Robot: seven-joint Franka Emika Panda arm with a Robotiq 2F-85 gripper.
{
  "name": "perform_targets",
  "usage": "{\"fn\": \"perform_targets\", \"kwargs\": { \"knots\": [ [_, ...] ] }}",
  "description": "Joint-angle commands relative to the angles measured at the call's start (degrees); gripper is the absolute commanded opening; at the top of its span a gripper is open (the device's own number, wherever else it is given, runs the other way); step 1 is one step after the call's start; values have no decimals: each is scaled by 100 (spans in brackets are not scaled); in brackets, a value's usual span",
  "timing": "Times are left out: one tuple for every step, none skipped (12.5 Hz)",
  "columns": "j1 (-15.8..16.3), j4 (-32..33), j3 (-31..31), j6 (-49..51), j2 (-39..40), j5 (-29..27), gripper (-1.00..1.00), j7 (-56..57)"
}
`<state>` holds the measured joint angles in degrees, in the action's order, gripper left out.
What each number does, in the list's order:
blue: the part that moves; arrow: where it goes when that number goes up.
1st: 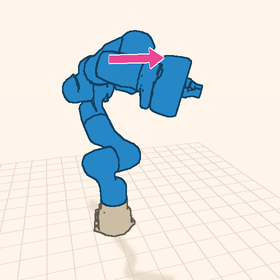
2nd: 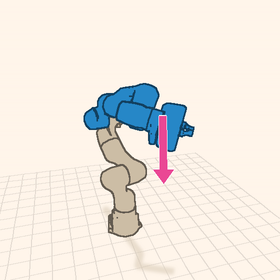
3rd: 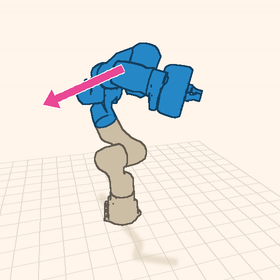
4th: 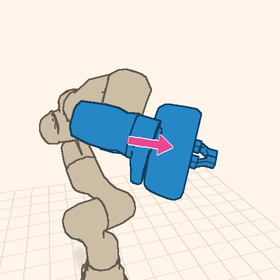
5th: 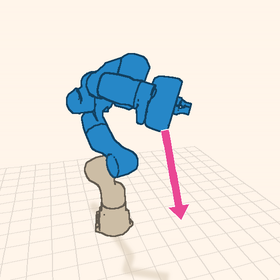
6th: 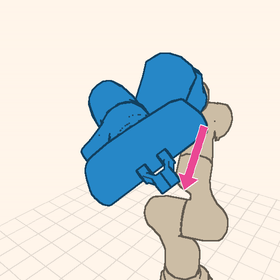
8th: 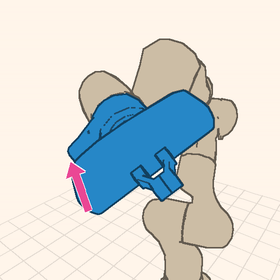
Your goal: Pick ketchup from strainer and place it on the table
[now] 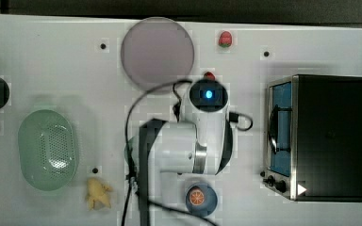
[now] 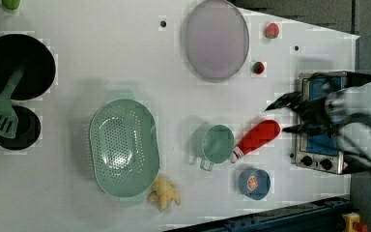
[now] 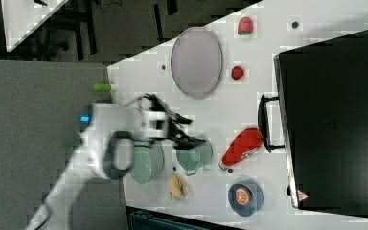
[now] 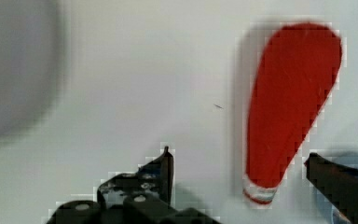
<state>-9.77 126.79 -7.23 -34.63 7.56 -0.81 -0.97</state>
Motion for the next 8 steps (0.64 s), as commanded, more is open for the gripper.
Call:
{"fn": "perform_targets", "kwargs": {
  "knots": [
    [29, -1120, -131, 772, -609, -6, 100, 27],
    [38, -1425, -170, 971, -673, -6, 100, 30],
    [40, -1727, -215, 1214, -709, -6, 100, 30],
    [41, -2015, -249, 1593, -718, -5, 100, 30],
    [41, -2283, -271, 1969, -712, -6, 100, 27],
    [36, -2531, -269, 2290, -709, -4, 100, 18],
    [25, -2727, -259, 2607, -709, -4, 100, 18],
    [17, -2874, -246, 2930, -710, -4, 100, 18]
  ]
}}
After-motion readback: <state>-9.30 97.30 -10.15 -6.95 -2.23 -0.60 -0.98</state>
